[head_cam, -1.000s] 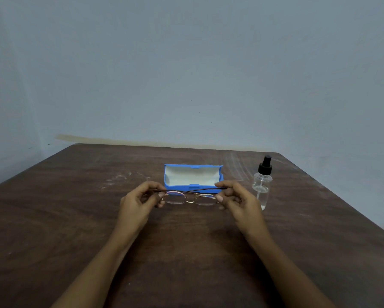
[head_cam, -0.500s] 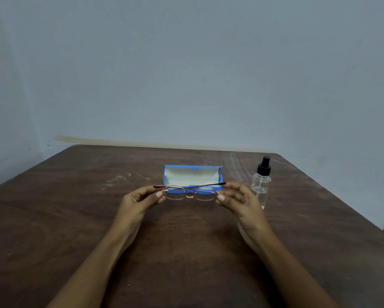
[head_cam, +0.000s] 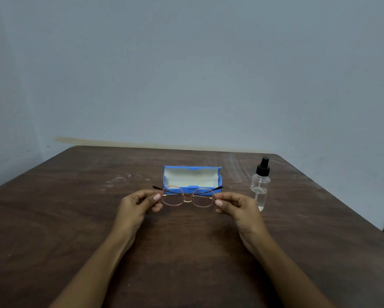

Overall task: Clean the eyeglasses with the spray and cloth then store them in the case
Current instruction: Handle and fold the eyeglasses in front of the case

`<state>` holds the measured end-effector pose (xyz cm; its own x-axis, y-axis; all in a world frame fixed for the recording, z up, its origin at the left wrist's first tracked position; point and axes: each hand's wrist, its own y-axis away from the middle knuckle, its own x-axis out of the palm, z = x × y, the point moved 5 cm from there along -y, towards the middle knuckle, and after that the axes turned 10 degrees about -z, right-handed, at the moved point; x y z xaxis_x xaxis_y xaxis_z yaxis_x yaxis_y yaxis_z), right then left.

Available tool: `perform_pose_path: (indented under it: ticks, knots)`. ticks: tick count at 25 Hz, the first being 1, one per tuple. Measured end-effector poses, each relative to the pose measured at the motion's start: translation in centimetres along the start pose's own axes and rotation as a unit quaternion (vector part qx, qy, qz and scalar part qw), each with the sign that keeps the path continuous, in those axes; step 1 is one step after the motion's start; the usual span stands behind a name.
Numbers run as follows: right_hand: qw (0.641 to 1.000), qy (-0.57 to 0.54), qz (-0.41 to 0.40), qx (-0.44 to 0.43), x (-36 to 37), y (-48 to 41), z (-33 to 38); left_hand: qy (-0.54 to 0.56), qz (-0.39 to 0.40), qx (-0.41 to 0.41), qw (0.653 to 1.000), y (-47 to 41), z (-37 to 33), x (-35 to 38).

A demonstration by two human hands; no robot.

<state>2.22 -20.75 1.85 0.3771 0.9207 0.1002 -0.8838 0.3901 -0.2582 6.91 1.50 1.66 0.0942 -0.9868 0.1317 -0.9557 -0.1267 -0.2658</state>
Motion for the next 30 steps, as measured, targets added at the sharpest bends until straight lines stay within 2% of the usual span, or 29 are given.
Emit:
perform_pose_path:
  ticks: [8, 16, 30]
  knots:
    - [0.995, 0.098, -0.024, 0.014, 0.2, 0.5, -0.4, -0.061, -0.034, -0.012, 0.998, 0.0, 0.7, -0.6]
    - [0.976, 0.212, -0.041, 0.021, 0.0, 0.6, -0.6, -0.181, -0.035, 0.028, 0.982, 0.4, 0.4, -0.3]
    - [0.965, 0.259, -0.046, 0.007, 0.0, 1.0, -0.2, -0.256, -0.015, 0.026, 0.966, 0.7, 0.2, 0.0]
